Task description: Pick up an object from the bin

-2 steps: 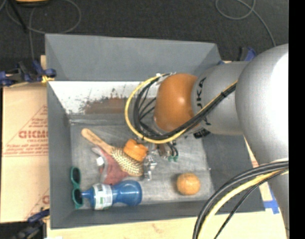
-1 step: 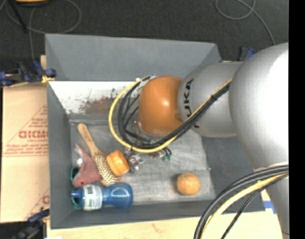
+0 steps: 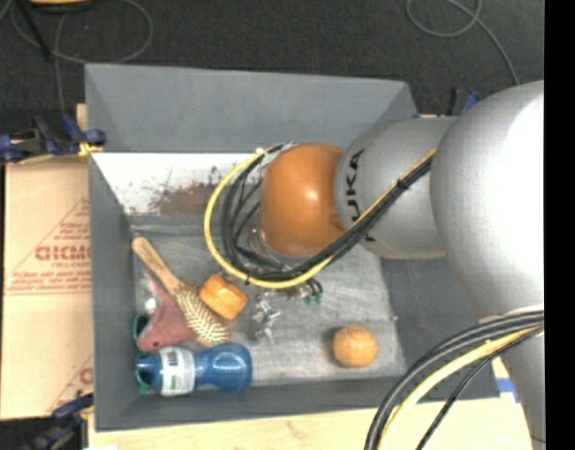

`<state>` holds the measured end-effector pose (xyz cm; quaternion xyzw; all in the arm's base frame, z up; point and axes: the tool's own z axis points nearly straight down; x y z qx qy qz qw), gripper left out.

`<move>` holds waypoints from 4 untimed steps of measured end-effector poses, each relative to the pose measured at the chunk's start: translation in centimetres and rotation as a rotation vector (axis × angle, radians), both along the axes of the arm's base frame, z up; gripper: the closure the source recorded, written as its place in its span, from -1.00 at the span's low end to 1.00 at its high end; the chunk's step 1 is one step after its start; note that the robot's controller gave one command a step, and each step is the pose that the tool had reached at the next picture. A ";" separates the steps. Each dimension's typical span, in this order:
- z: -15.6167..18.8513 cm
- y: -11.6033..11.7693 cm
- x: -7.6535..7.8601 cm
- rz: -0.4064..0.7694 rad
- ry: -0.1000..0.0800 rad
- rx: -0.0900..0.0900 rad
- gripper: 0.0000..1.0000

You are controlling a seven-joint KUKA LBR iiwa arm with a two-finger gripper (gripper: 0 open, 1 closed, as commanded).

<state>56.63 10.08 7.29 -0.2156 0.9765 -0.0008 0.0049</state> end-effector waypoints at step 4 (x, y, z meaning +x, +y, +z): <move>11.9 4.9 3.5 -0.269 0.005 0.000 1.00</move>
Offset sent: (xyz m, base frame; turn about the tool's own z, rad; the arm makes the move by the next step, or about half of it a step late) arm 0.0295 0.0622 -0.0029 0.3317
